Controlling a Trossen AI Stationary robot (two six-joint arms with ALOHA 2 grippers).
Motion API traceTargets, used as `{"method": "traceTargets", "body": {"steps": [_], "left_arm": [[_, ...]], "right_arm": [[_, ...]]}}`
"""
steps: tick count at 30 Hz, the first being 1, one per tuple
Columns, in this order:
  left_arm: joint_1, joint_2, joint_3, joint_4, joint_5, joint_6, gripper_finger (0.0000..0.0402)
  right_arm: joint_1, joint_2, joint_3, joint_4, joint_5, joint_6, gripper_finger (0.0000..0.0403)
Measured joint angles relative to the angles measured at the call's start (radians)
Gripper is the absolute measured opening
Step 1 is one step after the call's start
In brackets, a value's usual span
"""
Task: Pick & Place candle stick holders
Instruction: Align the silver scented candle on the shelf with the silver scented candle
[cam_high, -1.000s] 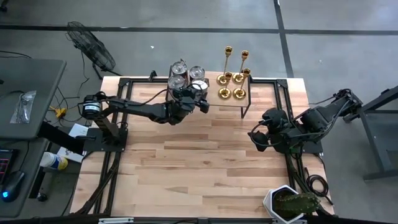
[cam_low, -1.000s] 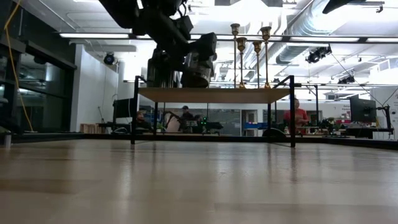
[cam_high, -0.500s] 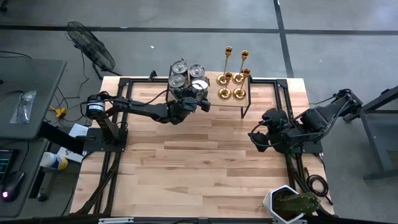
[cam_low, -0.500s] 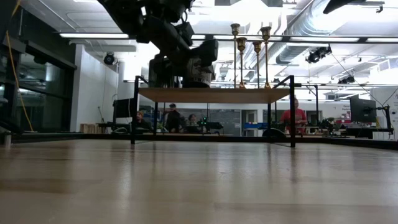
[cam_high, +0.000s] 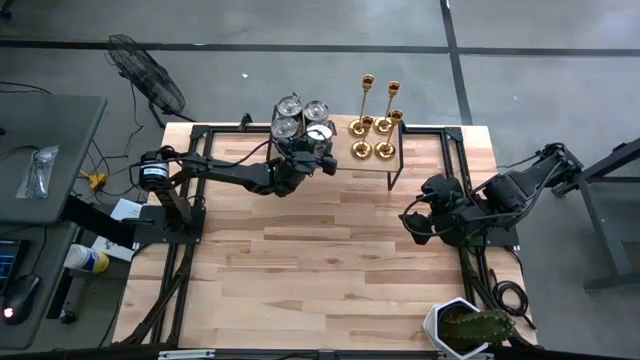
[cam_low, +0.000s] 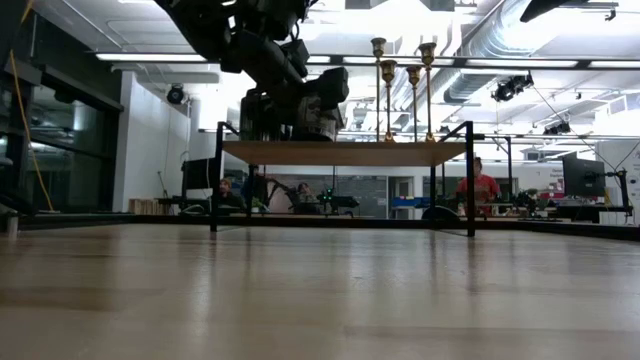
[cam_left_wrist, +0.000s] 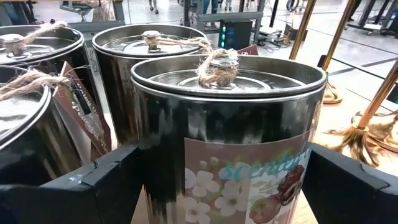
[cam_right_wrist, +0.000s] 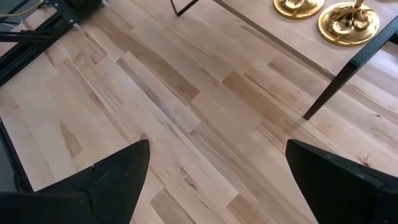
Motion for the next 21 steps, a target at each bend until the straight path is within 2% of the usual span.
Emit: {"method": "traceTargets", "body": {"steps": [5,11,21], "left_arm": [[0.000,0.000,0.000,-0.001,0.004,0.003,0.0357],[-0.002,0.002,-0.003,-0.012,0.010,0.003,0.0392],[-0.005,0.002,0.001,-0.012,0.071,0.046,0.0390]], "right_arm": [[0.000,0.000,0.000,0.000,-0.003,0.000,0.0368],[0.000,0.000,0.000,0.000,-0.004,-0.003,0.0368],[0.000,0.000,0.000,0.000,-0.012,-0.003,0.0368]]}}
